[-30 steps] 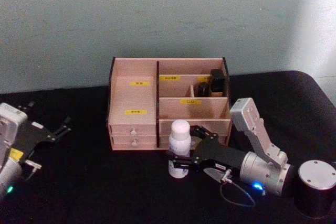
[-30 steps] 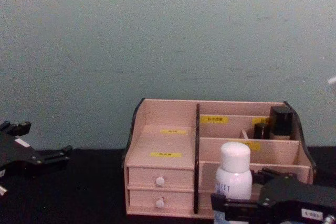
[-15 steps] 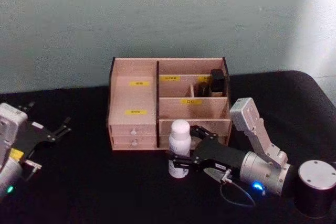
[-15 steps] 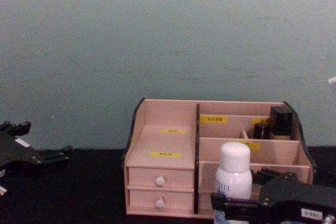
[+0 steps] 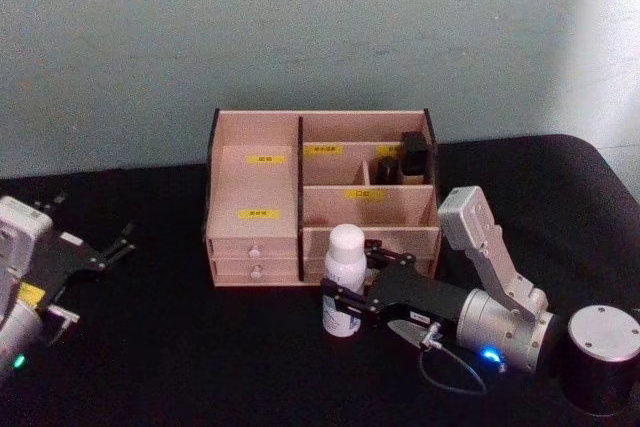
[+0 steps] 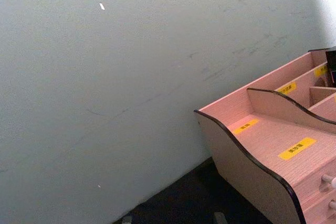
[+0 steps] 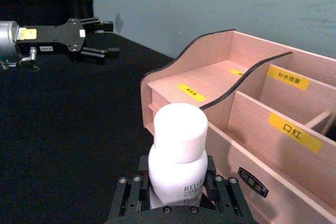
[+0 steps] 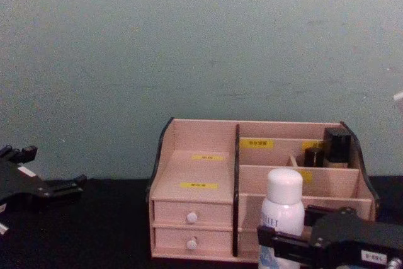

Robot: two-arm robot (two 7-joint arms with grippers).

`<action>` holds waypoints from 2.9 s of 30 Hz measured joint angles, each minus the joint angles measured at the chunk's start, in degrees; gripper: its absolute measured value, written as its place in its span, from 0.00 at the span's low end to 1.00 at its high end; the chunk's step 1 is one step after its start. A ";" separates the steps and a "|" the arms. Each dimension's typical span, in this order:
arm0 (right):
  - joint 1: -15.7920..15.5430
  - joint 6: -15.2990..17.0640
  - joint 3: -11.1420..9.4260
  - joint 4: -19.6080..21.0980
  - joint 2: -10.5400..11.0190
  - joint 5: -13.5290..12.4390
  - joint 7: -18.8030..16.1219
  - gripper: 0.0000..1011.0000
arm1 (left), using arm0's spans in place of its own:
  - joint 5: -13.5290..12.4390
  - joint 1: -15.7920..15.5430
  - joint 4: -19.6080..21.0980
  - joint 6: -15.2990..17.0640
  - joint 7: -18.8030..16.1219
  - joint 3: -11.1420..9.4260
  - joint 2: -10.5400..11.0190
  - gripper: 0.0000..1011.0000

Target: Pick up the facial cleanser and watermelon frost from the table and place them into the tiered storage box.

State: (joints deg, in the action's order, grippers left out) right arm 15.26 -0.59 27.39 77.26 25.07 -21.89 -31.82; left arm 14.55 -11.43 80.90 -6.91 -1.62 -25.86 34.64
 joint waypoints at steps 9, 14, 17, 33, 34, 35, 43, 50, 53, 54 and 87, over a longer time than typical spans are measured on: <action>0.00 0.00 0.00 0.00 0.00 -0.02 0.00 0.59 | 0.00 0.00 0.00 0.00 0.00 0.00 0.00 0.99; 0.00 0.00 0.00 0.00 0.00 -0.02 0.00 0.59 | 0.00 0.00 0.00 0.00 0.00 0.00 0.00 0.99; 0.00 -0.07 0.00 0.00 0.03 -0.01 0.00 0.59 | 0.00 0.00 0.00 0.00 0.00 0.00 0.00 0.99; -2.62 -0.34 -3.08 7.14 3.70 -4.64 -2.34 0.59 | 0.00 0.00 0.00 0.00 0.00 0.00 0.00 0.99; -2.69 -0.26 -3.31 7.55 3.79 -5.03 -2.33 0.59 | 0.00 0.00 0.00 0.00 0.00 0.00 0.00 0.99; -2.74 -0.20 -3.56 8.05 3.88 -5.52 -2.28 0.59 | 0.00 0.00 0.00 0.00 0.00 0.00 0.00 0.99; -0.87 -0.74 -5.07 9.16 2.81 -7.17 0.40 0.59 | 0.00 0.00 0.00 0.00 0.00 0.00 0.00 0.99; 2.14 -1.41 -5.67 7.14 -0.01 -5.54 4.70 0.59 | 0.00 0.00 0.00 0.00 0.00 0.00 0.00 0.99; 3.19 -1.57 -5.78 6.00 -1.23 -4.76 6.02 0.59 | 0.00 0.00 0.00 0.00 0.00 0.00 0.00 0.99; 3.86 -1.72 -5.86 5.09 -2.02 -4.14 6.88 0.59 | 0.00 0.00 0.00 0.00 0.00 0.00 0.00 0.99; 13.35 -3.04 -6.59 -11.02 -11.66 5.05 11.01 0.59 | 0.00 0.00 0.00 0.00 0.00 0.00 0.00 0.99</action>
State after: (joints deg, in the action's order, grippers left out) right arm 28.61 -3.62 20.81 66.24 13.41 -16.83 -20.80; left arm 14.55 -11.43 80.90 -6.91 -1.62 -25.86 34.64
